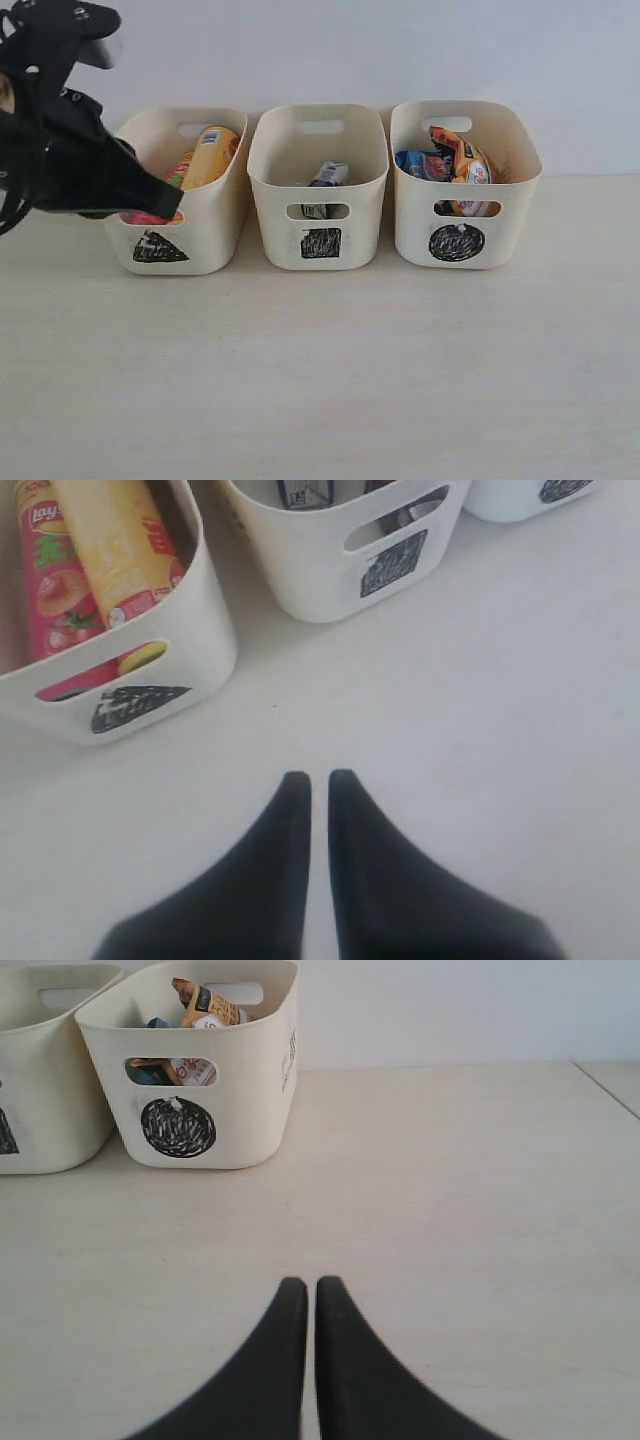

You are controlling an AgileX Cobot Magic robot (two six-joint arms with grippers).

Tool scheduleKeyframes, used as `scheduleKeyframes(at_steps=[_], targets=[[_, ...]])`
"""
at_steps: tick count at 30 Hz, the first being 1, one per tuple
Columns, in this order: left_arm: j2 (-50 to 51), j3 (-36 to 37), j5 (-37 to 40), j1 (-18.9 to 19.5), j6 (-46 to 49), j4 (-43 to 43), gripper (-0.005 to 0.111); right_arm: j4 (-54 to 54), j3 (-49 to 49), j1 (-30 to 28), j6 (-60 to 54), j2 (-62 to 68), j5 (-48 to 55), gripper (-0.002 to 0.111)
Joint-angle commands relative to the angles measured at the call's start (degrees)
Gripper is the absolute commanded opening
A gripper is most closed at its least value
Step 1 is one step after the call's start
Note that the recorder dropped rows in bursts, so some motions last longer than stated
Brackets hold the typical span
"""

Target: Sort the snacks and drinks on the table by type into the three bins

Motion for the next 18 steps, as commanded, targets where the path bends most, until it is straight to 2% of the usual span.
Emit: scheduleKeyframes(at_steps=[1, 8, 10, 12, 13, 15, 16, 18], targets=[[-5.0, 6.48, -5.34, 0.02, -0.18, -4.72, 0.004, 0.06, 0.22, -0.19, 0.0, -0.3, -0.46, 0.0], [-11.69, 14.11, -7.22, 0.02, -0.18, -5.3, 0.004, 0.06, 0.22, -0.19, 0.0, -0.3, -0.46, 0.0], [-13.82, 15.72, -7.02, 0.02, -0.18, -7.69, 0.004, 0.06, 0.22, -0.19, 0.0, -0.3, -0.46, 0.0], [-17.14, 17.42, -4.98, 0.02, -0.18, -10.66, 0.004, 0.06, 0.22, -0.19, 0.0, -0.3, -0.46, 0.0], [-19.54, 17.55, 0.57, 0.02, -0.18, -11.33, 0.004, 0.06, 0.22, -0.19, 0.0, -0.3, -0.46, 0.0], [-21.93, 17.8, 4.01, 0.02, -0.29, -13.82, 0.004, 0.06, 0.22, -0.19, 0.0, -0.3, -0.2, 0.0], [-22.52, 17.94, 3.17, 0.02, -0.19, -14.22, 0.004, 0.06, 0.22, -0.19, 0.0, -0.3, -0.2, 0.0], [-26.37, 21.03, -5.45, 0.02, 1.8, -14.11, 0.004, 0.06, 0.22, -0.19, 0.0, -0.3, -0.21, 0.0]])
